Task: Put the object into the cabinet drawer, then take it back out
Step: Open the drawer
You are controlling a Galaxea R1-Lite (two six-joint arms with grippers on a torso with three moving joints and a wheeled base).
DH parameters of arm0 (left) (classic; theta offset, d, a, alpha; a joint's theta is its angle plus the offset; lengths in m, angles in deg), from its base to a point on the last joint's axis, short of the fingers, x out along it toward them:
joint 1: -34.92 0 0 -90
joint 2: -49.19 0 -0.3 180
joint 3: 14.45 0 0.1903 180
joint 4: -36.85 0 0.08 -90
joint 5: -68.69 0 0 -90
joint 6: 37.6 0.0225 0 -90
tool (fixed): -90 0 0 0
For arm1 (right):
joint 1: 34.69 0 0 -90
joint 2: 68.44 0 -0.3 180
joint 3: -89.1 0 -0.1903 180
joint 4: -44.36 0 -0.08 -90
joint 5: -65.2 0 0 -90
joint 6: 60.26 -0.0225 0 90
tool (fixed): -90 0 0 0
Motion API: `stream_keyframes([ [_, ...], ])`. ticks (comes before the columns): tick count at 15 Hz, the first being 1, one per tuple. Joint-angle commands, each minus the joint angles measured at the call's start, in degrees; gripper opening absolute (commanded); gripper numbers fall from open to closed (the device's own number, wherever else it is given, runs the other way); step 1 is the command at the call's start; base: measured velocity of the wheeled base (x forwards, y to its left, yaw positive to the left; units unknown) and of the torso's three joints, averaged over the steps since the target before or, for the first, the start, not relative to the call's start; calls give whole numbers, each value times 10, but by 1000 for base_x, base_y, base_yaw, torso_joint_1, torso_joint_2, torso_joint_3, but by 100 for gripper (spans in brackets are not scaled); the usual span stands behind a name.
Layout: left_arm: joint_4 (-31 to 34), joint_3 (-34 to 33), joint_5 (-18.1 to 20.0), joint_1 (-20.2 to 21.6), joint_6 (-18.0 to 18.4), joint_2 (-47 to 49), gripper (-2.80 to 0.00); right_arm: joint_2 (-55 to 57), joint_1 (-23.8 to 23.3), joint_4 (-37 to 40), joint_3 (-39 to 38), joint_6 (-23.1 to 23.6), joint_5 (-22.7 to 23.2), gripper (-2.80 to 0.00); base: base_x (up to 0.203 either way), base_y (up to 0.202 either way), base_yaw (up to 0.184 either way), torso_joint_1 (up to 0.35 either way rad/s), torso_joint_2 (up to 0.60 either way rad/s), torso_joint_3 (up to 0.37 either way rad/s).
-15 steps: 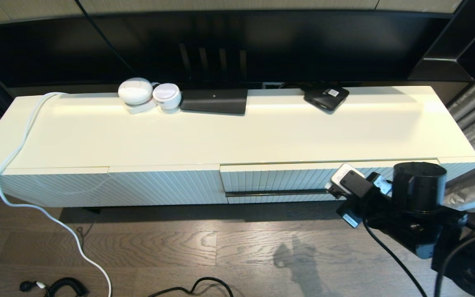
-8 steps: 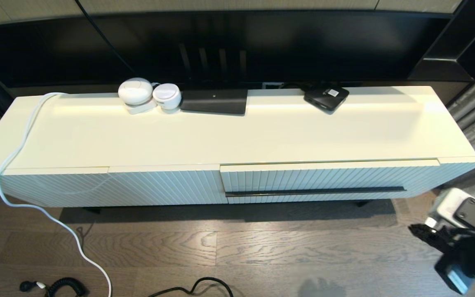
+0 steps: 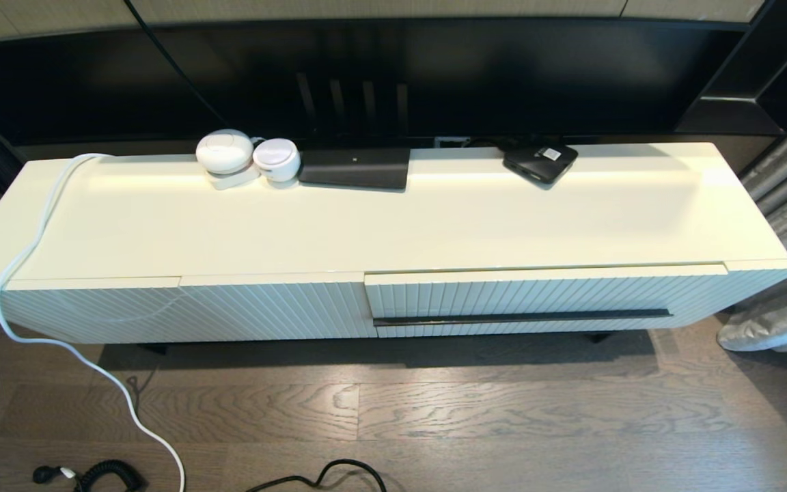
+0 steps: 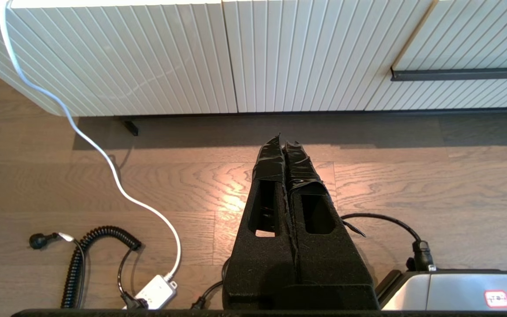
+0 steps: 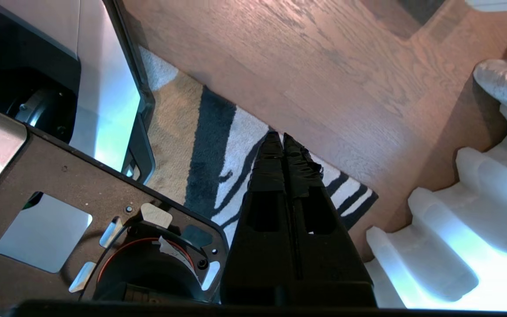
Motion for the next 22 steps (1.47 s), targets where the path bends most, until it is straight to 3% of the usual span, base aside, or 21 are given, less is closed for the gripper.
stream_keyframes([
  [1,0,0,0,0,0,0,-280,-22,-5,3,-2,3,2,-280,0,0,0,0,0,0],
  [3,0,0,0,0,0,0,-280,-23,-10,2,-6,5,6,-280,0,0,0,0,0,0],
  [6,0,0,0,0,0,0,-280,22,-13,-15,6,44,34,-280,0,0,0,0,0,0],
  [12,0,0,0,0,0,0,-280,206,-5,-194,30,93,58,-280,0,0,0,0,0,0],
  [17,0,0,0,0,0,0,-280,357,94,-364,26,103,51,-280,0,0,0,0,0,0],
  [22,0,0,0,0,0,0,-280,456,168,-493,9,103,7,-280,0,0,0,0,0,0],
])
